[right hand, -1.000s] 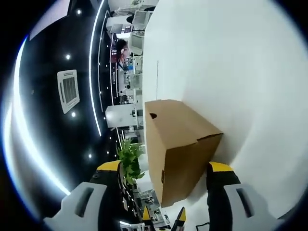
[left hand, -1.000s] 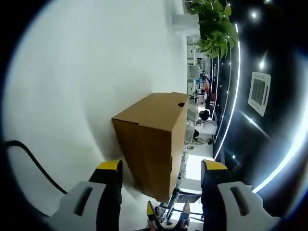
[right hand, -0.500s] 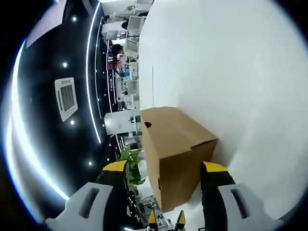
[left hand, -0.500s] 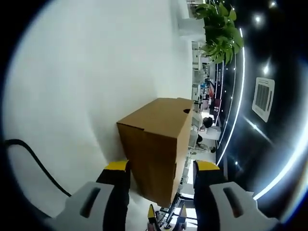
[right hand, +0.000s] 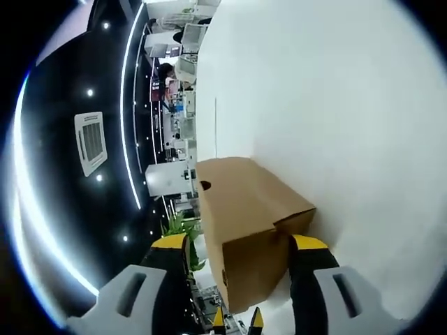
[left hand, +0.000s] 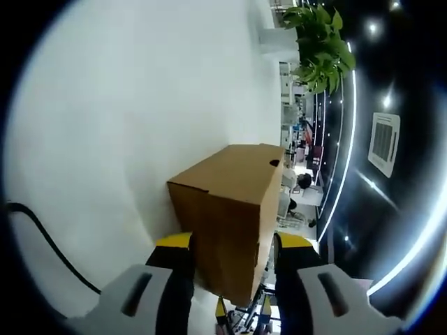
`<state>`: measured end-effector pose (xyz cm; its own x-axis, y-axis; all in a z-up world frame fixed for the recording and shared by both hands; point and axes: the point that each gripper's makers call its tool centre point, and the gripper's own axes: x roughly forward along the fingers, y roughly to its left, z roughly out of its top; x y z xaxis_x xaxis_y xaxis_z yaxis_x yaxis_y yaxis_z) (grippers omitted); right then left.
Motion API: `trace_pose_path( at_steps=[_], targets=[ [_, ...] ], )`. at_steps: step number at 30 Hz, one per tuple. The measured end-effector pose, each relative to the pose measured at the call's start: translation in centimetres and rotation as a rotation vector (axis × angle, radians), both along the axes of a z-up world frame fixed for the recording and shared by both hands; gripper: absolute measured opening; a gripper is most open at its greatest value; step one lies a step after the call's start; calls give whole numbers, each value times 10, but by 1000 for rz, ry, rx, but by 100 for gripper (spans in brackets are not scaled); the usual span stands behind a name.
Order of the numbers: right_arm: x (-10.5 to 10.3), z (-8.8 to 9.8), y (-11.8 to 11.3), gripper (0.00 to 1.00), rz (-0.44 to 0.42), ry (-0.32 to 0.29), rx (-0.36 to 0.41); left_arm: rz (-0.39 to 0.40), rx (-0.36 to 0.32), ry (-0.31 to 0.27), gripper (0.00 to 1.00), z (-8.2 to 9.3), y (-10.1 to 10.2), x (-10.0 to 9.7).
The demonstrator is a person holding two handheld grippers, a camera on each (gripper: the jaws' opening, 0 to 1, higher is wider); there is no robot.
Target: Operate the shoe box by opening the lid, removing the specified soft item, and placing it in the target area until the item is outside and the box remains undamaged.
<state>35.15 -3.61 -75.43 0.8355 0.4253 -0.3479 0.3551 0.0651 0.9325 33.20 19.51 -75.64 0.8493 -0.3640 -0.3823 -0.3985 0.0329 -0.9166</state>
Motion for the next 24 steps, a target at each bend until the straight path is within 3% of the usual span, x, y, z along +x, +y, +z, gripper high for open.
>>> trace_pose_path(
  at_steps=[4,24],
  targets=[
    [-2,-4,3,56,20,5,-20,29,-2,-2,49,-1,5,4],
    [-3,-5,0,51,20,8,-34,5,-4,-7,45,-7,-2,9]
  ],
)
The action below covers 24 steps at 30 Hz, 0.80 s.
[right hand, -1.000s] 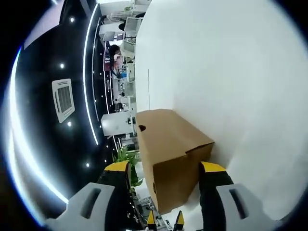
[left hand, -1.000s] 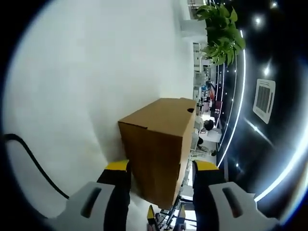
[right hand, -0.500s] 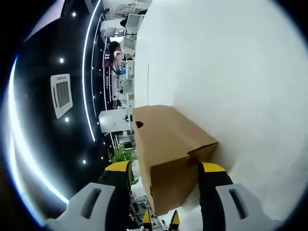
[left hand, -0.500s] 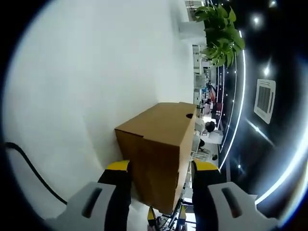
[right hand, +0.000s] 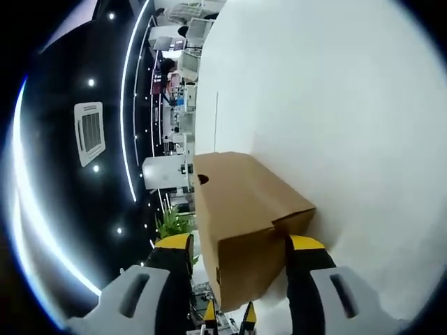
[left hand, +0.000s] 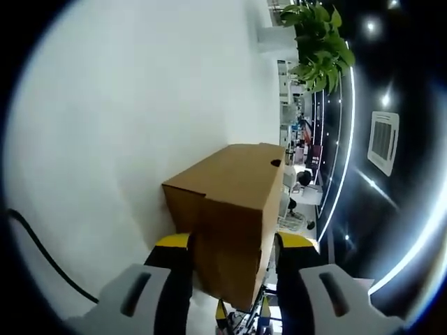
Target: Operate the shoe box by opening the lid, removing the specified soft item, and placing it in the target area until the item is outside and the box remains undamaged.
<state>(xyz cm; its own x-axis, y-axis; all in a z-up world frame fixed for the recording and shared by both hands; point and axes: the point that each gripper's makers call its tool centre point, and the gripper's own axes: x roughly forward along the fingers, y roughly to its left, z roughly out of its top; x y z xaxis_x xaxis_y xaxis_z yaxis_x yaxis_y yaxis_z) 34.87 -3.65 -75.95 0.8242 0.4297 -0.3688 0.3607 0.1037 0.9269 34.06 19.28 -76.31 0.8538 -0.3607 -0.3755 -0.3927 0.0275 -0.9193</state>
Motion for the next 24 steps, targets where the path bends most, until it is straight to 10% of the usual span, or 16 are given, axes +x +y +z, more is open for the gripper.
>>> trace_pose_path(
  at_steps=[24],
  targets=[
    [-7,2,2,32,23,21,-14,-23,-1,30,35,2,-1,-1]
  ],
)
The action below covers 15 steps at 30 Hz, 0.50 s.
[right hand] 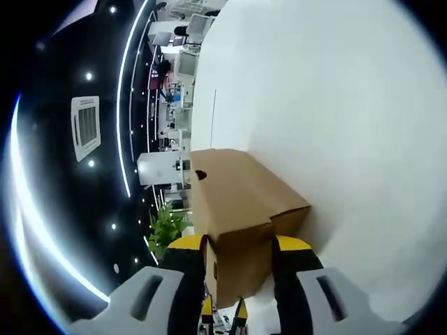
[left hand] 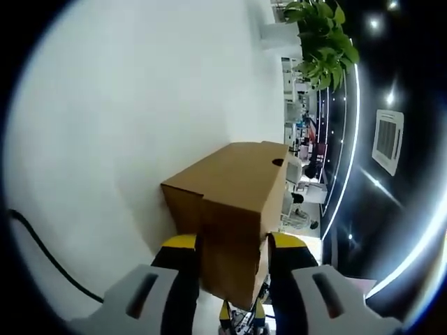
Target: Operate the shoe box by opening the lid, removing the specified soft item, and placing it in the target area until the item is outside and the box remains undamaged.
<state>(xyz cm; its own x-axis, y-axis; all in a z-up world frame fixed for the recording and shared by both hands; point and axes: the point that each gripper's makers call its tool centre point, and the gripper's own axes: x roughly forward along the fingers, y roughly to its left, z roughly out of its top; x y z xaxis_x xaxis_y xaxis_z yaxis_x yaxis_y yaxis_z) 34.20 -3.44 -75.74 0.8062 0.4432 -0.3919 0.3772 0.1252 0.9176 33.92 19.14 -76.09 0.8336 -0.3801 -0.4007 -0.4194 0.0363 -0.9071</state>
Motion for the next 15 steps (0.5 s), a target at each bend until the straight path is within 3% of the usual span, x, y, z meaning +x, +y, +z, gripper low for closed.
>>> trace_pose_path(
  at_steps=[3,15],
  targets=[
    [-2,3,1,29,-5,6,27,-11,7,-7,33,3,0,-2],
    [-5,8,3,28,-13,22,14,-22,21,-3,30,10,1,-4]
  ],
)
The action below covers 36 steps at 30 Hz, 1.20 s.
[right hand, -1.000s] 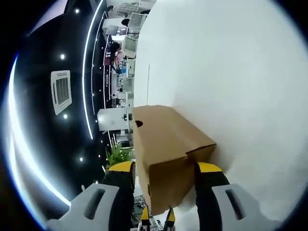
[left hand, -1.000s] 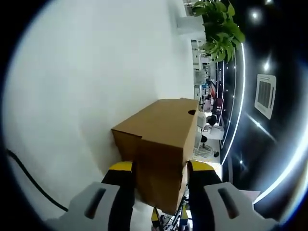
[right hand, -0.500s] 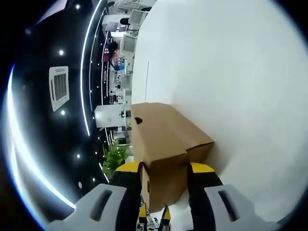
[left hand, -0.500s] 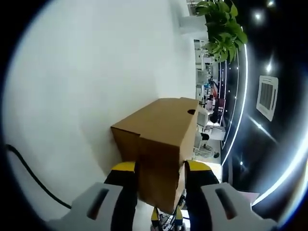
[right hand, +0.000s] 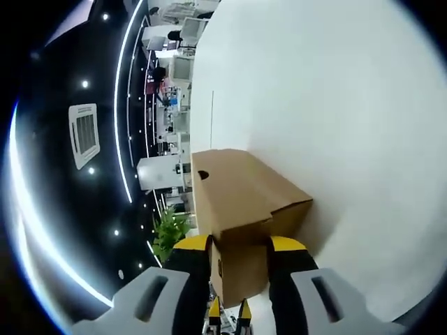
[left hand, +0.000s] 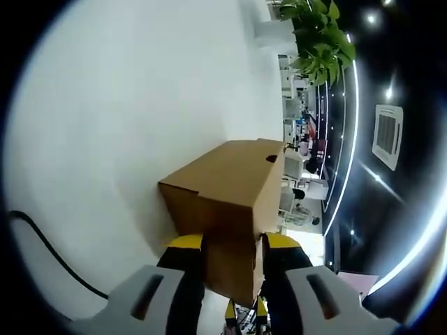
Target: Operate the shoe box by opening the lid, removing the specified soft item, and placing it in the target area until the item is outside and the box remains undamaged.
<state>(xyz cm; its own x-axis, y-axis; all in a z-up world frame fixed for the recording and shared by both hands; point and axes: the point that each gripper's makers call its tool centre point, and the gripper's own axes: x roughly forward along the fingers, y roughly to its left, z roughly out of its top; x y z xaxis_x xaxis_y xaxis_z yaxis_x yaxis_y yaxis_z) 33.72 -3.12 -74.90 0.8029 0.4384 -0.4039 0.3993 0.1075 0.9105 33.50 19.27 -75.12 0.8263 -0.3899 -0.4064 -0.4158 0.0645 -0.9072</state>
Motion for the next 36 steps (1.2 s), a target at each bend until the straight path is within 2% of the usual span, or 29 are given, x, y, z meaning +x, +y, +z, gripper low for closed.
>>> trace_pose_path(
  at_steps=[8,11,36],
  targets=[
    [-1,6,0,27,-16,9,-6,-13,-4,9,30,5,0,0],
    [-2,8,1,27,-57,18,8,-20,9,12,29,9,0,0],
    [0,17,-1,26,-72,21,-18,-19,-1,10,29,12,0,1]
  ],
)
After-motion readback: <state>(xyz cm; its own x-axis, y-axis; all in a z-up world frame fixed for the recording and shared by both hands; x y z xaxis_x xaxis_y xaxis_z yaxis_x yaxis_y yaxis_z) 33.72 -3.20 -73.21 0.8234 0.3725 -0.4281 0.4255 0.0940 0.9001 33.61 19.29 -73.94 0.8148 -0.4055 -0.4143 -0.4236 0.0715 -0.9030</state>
